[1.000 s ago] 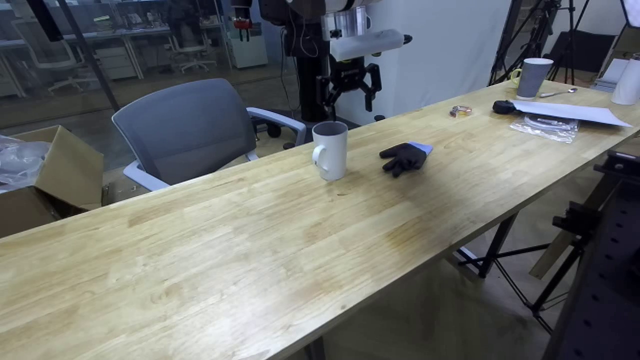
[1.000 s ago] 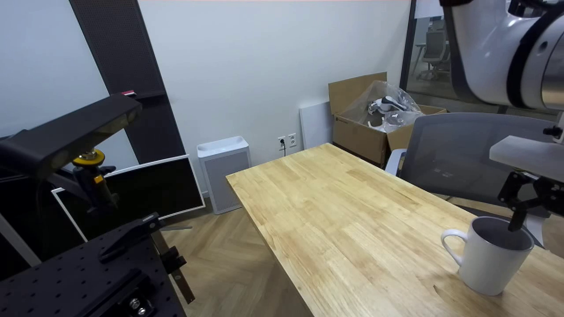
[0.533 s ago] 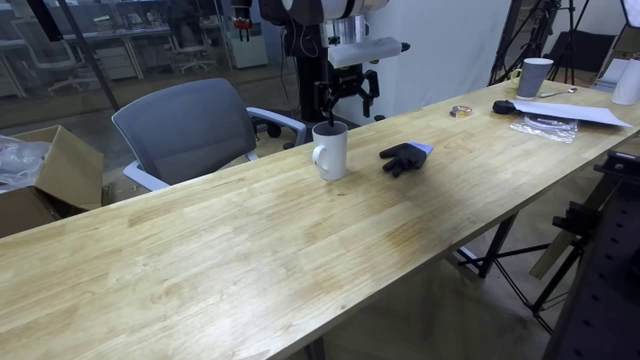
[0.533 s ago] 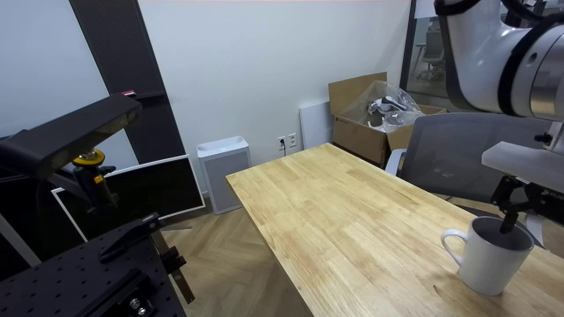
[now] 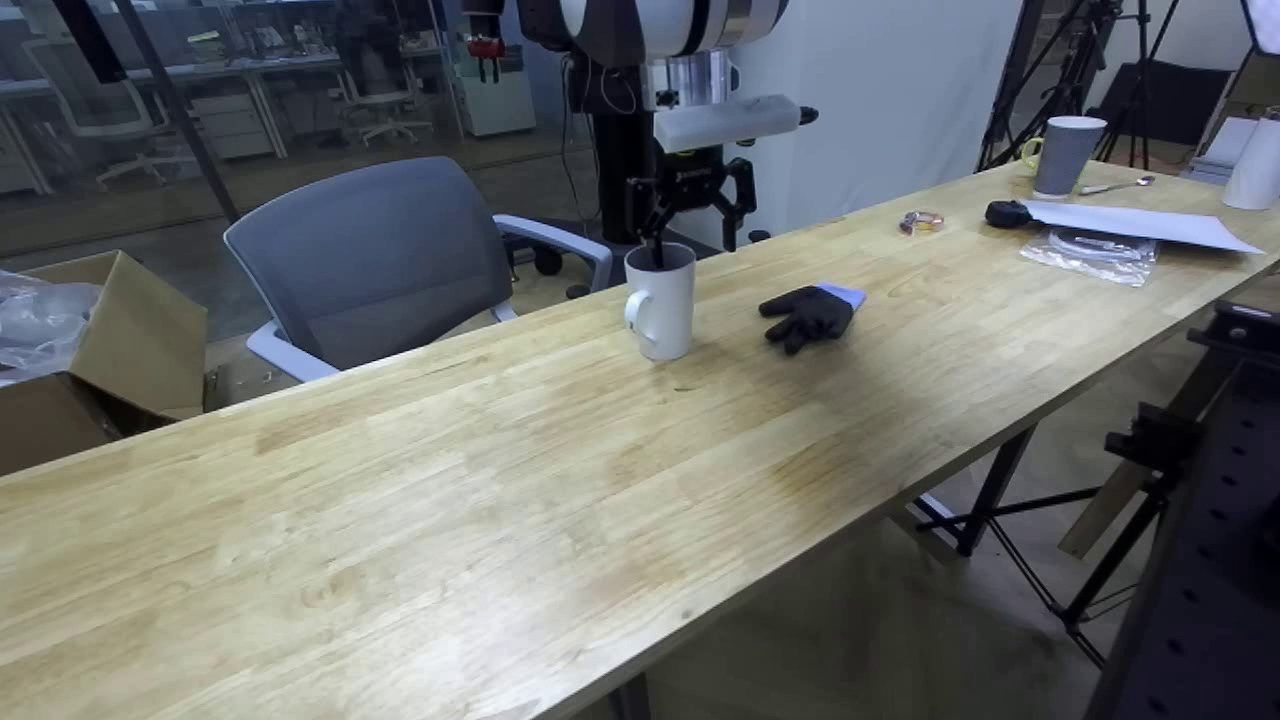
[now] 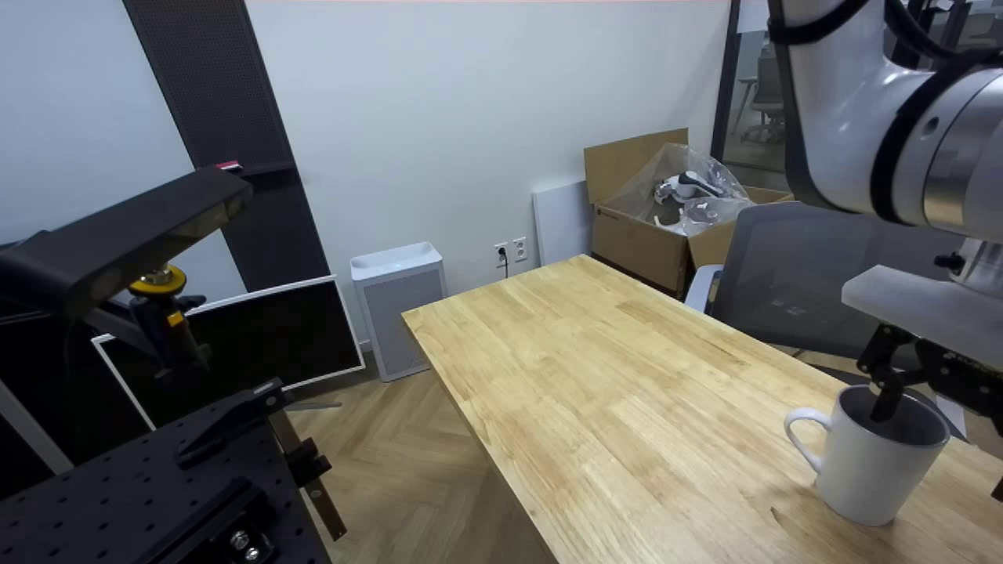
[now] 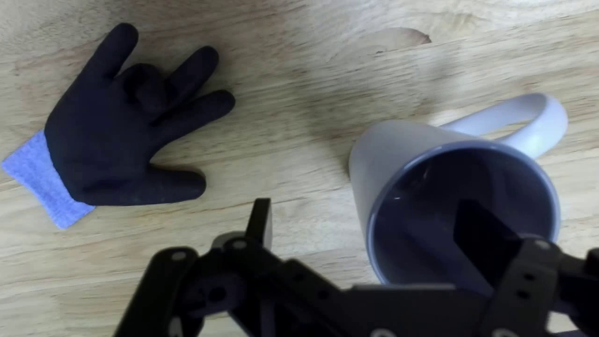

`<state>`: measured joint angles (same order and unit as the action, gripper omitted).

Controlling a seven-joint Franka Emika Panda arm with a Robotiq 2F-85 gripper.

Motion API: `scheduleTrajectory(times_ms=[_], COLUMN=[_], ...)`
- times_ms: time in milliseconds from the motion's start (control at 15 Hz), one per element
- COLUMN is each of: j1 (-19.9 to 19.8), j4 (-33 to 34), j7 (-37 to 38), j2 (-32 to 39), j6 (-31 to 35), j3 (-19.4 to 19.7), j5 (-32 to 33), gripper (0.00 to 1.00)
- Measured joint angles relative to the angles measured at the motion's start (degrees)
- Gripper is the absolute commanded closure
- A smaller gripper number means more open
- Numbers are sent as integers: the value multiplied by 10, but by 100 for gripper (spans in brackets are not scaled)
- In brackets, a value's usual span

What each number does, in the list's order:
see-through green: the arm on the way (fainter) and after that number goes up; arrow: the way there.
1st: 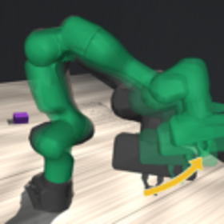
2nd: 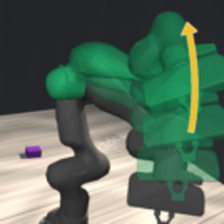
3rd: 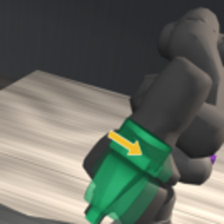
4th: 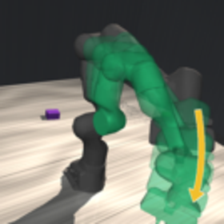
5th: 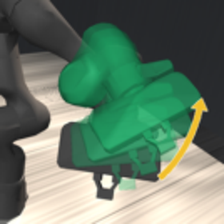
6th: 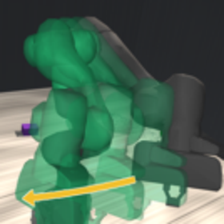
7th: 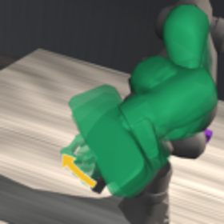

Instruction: Move the mug cup forward

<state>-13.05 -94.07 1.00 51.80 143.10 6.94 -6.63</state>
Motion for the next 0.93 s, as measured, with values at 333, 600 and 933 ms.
scheduleTrajectory(times_ms=[333, 600, 933], j1=[-16, -22, -23], j4=[0, 0, -1], j7=[-8, -12, -12], j2=[6, 7, 13], j6=[11, 13, 20], j3=[-14, -19, -19], j5=[-12, -13, -13], gripper=[0, 0, 0])
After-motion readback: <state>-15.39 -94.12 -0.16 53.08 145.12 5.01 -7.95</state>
